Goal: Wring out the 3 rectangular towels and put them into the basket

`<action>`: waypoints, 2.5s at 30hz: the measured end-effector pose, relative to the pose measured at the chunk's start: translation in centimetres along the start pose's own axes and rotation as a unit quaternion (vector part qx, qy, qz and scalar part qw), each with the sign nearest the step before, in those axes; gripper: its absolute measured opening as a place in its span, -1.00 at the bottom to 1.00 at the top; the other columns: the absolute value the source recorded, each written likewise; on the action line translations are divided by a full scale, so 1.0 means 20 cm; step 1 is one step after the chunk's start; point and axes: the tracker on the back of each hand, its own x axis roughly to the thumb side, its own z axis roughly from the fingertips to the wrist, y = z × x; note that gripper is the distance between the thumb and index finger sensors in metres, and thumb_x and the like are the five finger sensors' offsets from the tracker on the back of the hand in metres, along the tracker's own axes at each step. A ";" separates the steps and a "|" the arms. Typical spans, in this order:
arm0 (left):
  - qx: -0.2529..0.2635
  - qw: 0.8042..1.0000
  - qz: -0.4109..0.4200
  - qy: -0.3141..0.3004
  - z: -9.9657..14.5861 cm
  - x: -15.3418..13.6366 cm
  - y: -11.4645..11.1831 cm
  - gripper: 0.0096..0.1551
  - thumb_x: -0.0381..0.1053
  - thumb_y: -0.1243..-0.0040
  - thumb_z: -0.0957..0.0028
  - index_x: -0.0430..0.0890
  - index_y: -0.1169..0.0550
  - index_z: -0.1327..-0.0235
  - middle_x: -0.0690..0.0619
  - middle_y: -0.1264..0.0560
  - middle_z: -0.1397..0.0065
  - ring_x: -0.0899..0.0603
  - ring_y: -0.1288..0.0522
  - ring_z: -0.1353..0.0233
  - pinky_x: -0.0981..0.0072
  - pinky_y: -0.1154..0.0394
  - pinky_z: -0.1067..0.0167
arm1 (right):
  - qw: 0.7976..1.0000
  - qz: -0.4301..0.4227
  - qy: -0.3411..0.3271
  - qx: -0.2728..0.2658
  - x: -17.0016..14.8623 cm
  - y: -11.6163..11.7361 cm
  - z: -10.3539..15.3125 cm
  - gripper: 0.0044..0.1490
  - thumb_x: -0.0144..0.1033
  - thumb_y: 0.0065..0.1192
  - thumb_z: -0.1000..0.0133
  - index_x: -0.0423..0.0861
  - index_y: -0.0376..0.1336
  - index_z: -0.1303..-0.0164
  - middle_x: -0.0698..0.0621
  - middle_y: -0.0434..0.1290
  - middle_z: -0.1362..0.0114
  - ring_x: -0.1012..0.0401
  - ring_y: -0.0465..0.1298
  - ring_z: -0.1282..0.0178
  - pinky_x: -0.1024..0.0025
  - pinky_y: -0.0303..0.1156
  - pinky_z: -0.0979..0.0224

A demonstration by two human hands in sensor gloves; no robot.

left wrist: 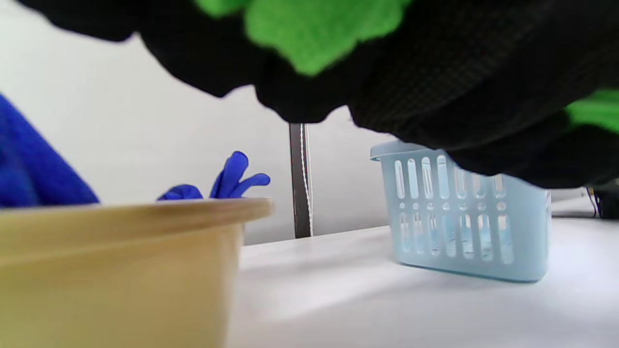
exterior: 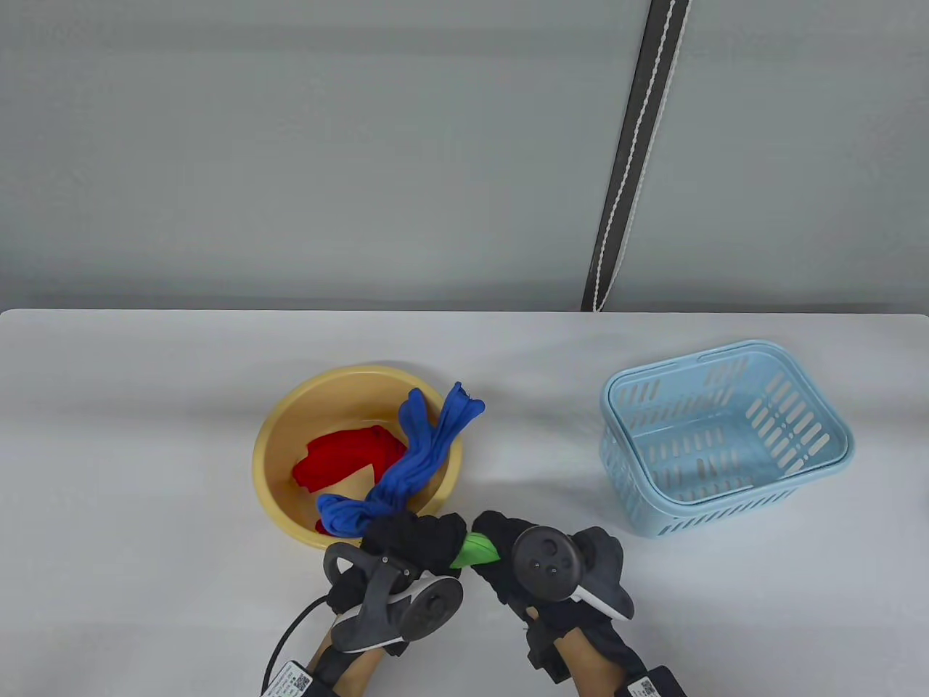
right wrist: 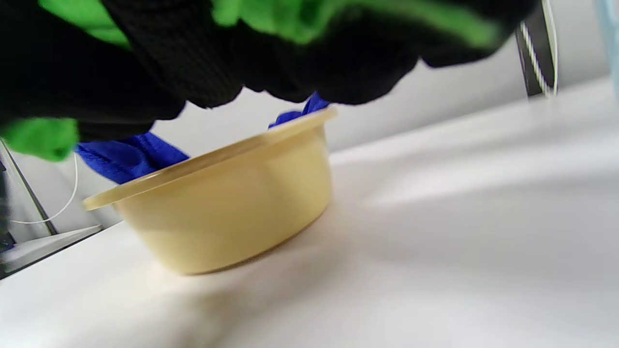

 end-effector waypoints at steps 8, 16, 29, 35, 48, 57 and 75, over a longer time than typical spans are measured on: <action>-0.091 0.972 0.208 0.064 -0.03 -0.03 -0.01 -0.54 0.23 -0.49 0.01 -0.13 -0.71 0.15 0.13 -0.77 0.47 -0.05 -0.66 0.50 0.17 -0.65 0.52 | 0.991 0.090 -0.037 -0.094 0.00 -0.01 0.03 -0.54 0.03 0.38 -0.18 -0.06 0.39 -0.08 0.02 0.63 0.20 0.17 0.62 0.49 0.23 0.59 0.43; -0.159 0.877 0.440 0.108 -0.05 -0.08 -0.09 -0.51 0.26 -0.44 -0.05 -0.19 -0.71 0.22 0.13 -0.76 0.53 -0.04 -0.65 0.57 0.18 -0.64 0.61 | 0.986 0.087 -0.043 -0.133 -0.01 -0.02 0.03 -0.54 0.07 0.26 -0.22 -0.07 0.36 -0.07 0.04 0.62 0.23 0.18 0.62 0.50 0.23 0.58 0.44; -0.271 0.653 0.702 0.089 -0.05 -0.07 -0.24 -0.51 0.29 -0.31 -0.17 -0.18 -0.70 0.24 0.15 -0.73 0.53 -0.03 -0.63 0.59 0.19 -0.63 0.62 | 0.979 0.091 -0.061 -0.173 0.00 -0.06 0.05 -0.53 0.10 0.20 -0.23 -0.06 0.34 -0.05 0.05 0.61 0.24 0.18 0.62 0.49 0.24 0.58 0.43; -0.300 0.584 0.752 0.064 -0.06 -0.05 -0.28 -0.54 0.29 -0.26 -0.20 -0.15 -0.69 0.25 0.16 -0.72 0.54 -0.03 -0.63 0.58 0.18 -0.63 0.61 | 0.975 0.091 -0.070 -0.189 0.01 -0.06 0.04 -0.53 0.11 0.18 -0.23 -0.06 0.33 -0.06 0.05 0.60 0.24 0.18 0.62 0.49 0.23 0.58 0.42; -0.319 0.472 0.822 0.025 -0.05 -0.01 -0.32 -0.58 0.27 -0.23 -0.24 -0.12 -0.67 0.24 0.17 -0.71 0.52 -0.03 -0.62 0.57 0.17 -0.63 0.59 | 0.965 0.114 -0.091 -0.219 0.03 -0.07 0.04 -0.52 0.12 0.14 -0.25 -0.04 0.30 -0.09 0.05 0.59 0.20 0.18 0.62 0.45 0.23 0.59 0.38; -0.328 0.670 0.665 0.049 -0.03 -0.11 -0.25 -0.52 0.31 -0.27 -0.23 -0.13 -0.67 0.13 0.12 -0.74 0.40 -0.07 -0.65 0.46 0.15 -0.64 0.48 | 0.965 0.150 -0.124 -0.176 0.05 -0.06 0.06 -0.51 0.06 0.39 -0.14 0.03 0.31 -0.15 0.03 0.62 0.01 0.11 0.70 0.19 0.09 0.63 0.09; -0.099 0.963 0.229 0.103 0.05 -0.15 0.25 -0.08 0.41 -0.39 -0.04 -0.08 -0.41 -0.52 -0.13 -0.62 -0.37 -0.32 -0.64 -0.19 -0.16 -0.60 -0.07 | 0.983 0.043 -0.136 -0.118 0.08 -0.28 0.13 -0.07 -0.09 0.59 -0.06 0.06 0.16 -0.62 -0.10 0.45 -0.52 -0.09 0.56 -0.42 -0.14 0.51 -0.29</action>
